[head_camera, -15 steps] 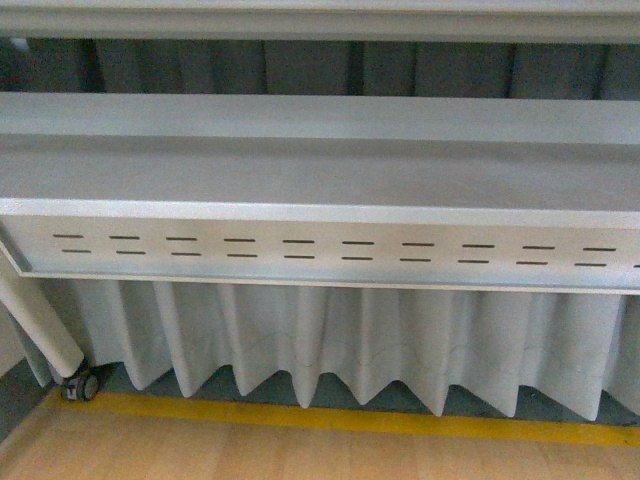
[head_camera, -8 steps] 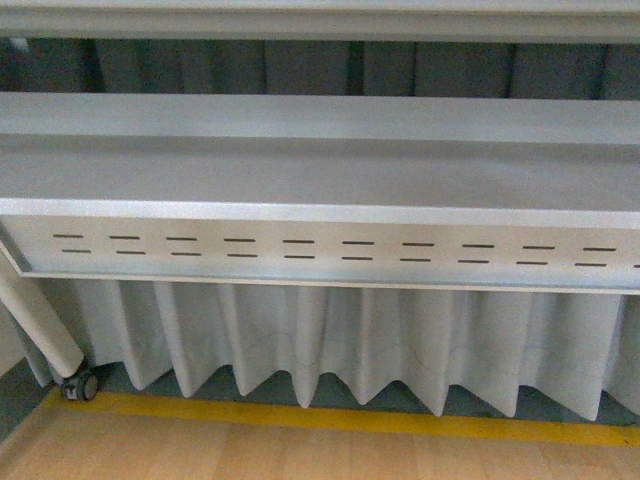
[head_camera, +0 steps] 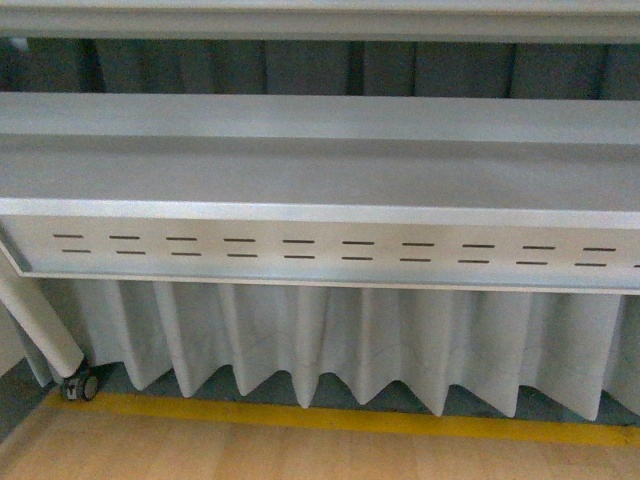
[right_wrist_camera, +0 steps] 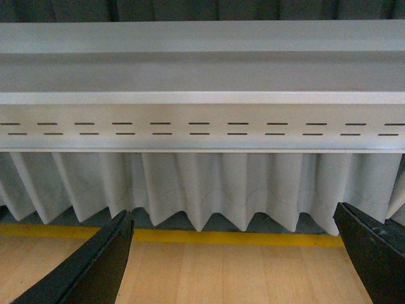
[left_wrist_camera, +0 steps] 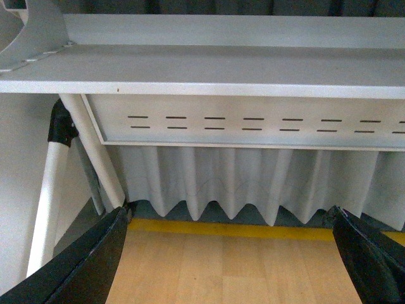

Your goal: Wind up and store yellow beetle toy

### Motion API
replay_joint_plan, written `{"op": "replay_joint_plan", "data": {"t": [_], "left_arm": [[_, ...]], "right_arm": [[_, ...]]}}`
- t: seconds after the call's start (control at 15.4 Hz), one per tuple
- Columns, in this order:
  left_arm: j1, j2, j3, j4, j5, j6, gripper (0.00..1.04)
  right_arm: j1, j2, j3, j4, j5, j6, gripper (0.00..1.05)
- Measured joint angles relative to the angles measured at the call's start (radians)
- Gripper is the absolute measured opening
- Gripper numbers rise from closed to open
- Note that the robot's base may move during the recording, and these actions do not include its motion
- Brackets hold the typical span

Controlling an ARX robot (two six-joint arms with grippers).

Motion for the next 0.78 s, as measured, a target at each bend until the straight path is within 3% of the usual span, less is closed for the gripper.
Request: {"op": "replay_joint_plan", "data": {"t": [0.78], "left_arm": [[0.000,0.000,0.000,-0.003,0.000,0.000,0.98]], "right_arm": [[0.000,0.000,0.000,-0.002,0.000,0.000,0.98]]}}
